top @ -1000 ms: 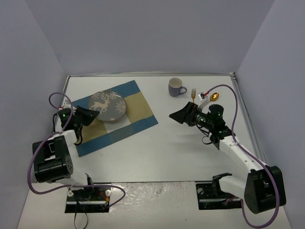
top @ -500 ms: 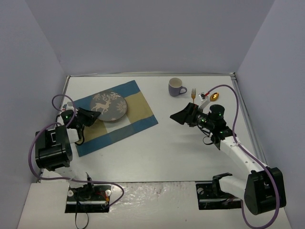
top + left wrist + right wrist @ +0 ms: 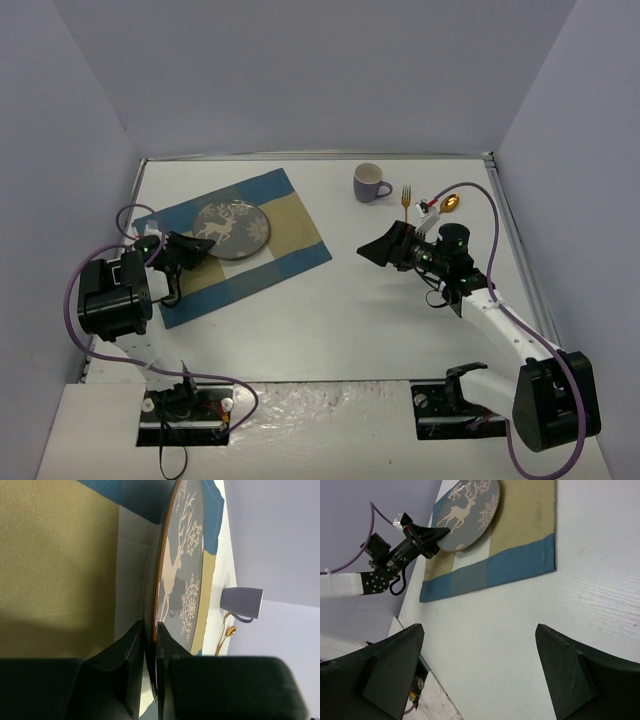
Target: Set the dinner table for one person
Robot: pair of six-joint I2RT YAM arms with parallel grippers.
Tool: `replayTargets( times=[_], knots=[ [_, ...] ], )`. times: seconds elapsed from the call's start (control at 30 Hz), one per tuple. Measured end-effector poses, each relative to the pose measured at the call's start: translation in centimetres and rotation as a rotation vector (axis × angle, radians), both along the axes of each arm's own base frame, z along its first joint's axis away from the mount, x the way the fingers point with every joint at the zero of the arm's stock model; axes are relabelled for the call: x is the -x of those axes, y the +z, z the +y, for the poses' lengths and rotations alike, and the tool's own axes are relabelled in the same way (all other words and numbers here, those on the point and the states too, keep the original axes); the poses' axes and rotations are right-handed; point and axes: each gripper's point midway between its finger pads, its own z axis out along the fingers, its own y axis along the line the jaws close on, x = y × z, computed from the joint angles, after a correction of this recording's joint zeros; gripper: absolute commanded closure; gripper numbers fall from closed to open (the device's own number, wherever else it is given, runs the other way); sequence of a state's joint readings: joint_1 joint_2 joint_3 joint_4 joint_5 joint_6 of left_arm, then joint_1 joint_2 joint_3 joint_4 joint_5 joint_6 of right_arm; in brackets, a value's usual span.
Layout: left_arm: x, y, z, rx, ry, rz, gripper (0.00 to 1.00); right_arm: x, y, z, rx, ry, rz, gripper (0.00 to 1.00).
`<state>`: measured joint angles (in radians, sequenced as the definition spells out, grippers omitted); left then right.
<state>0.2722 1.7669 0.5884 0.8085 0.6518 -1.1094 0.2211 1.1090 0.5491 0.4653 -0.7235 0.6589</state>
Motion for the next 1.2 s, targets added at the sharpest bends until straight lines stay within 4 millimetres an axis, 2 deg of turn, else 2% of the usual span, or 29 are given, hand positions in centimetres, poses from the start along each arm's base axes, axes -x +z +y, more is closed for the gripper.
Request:
replayTargets(
  times=[0.43, 0.63, 0.8, 0.93, 1.07, 1.2],
  knots=[
    [0.2, -1.1, -0.8, 0.036, -0.005, 0.001, 1.00, 0.4, -0.4, 0.0, 0.003, 0.009, 0.004, 0.09],
    [0.3, -1.3, -0.9, 0.048, 0.000, 0.010, 0.83, 0.5, -0.4, 0.0, 0.003, 0.009, 0.004, 0.09],
    [0.5, -1.8, -0.9, 0.053, 0.002, 0.034, 0.80, 0.5, 0.1, -0.4, 0.005, 0.001, -0.017, 0.09],
    [1.2, -2.4, -1.0, 0.050, 0.002, 0.083, 0.69, 0.6, 0.3, -0.7, 0.013, -0.004, -0.029, 0.09],
    [1.5, -1.4, -0.7, 0.016, 0.002, 0.095, 0.44, 0.7, 0.2, -0.8, 0.021, -0.004, -0.028, 0.09],
    [1.6, -0.5, -0.1, -0.039, 0.013, 0.125, 0.25, 0.9, 0.0, -1.0, 0.035, -0.006, -0.026, 0.09]
  ],
)
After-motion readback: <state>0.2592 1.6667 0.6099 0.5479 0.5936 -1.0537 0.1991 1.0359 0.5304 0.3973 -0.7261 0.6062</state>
